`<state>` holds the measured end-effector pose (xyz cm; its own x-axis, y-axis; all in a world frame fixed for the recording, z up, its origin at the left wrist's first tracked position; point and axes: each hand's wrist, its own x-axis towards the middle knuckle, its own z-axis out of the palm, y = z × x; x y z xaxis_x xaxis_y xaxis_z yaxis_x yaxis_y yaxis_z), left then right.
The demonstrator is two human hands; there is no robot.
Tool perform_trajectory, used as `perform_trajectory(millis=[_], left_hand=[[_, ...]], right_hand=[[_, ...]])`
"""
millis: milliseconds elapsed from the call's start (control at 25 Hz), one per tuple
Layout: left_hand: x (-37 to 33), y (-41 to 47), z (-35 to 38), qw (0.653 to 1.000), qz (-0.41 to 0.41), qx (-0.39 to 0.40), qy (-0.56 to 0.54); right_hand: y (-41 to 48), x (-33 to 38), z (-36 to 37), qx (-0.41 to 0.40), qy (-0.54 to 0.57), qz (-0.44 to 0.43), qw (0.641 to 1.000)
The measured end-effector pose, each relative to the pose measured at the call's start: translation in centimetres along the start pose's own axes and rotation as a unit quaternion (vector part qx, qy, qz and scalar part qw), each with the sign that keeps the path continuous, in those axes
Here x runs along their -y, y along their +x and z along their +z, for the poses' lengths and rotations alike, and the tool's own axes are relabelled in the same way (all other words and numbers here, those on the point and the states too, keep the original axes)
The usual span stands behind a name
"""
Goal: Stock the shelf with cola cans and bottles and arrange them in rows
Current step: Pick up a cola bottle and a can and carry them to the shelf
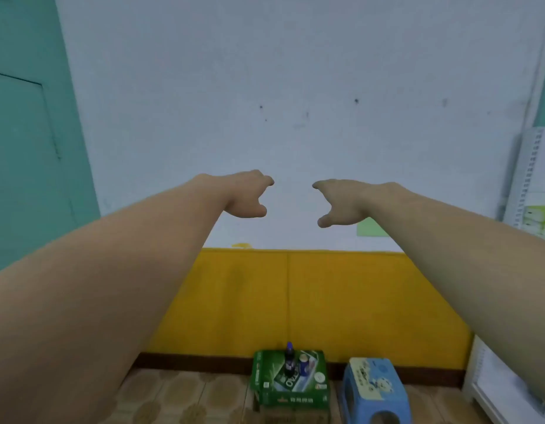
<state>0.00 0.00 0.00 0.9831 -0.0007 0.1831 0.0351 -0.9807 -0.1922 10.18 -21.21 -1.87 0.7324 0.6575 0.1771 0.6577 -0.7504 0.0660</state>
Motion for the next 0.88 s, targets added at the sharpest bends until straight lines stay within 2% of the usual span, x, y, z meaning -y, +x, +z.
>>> perform_trajectory(millis=[280, 680, 880], left_hand=[[1.6, 7.6, 3.1, 1.000, -0.016, -0.002, -0.013], [4.0, 29.6, 12.0, 0.998, -0.024, 0.014, -0.065], [4.5, 38.1, 14.3, 0.997, 0.001, 0.017, -0.080]], right_hand=[[8.5, -3.4, 2.0, -0.014, 0.020, -0.006, 1.000], [26.7, -13.7, 12.6, -0.011, 0.013, -0.048, 0.999], [33.2, -17.8, 14.7, 0.033, 0.026, -0.039, 0.998]])
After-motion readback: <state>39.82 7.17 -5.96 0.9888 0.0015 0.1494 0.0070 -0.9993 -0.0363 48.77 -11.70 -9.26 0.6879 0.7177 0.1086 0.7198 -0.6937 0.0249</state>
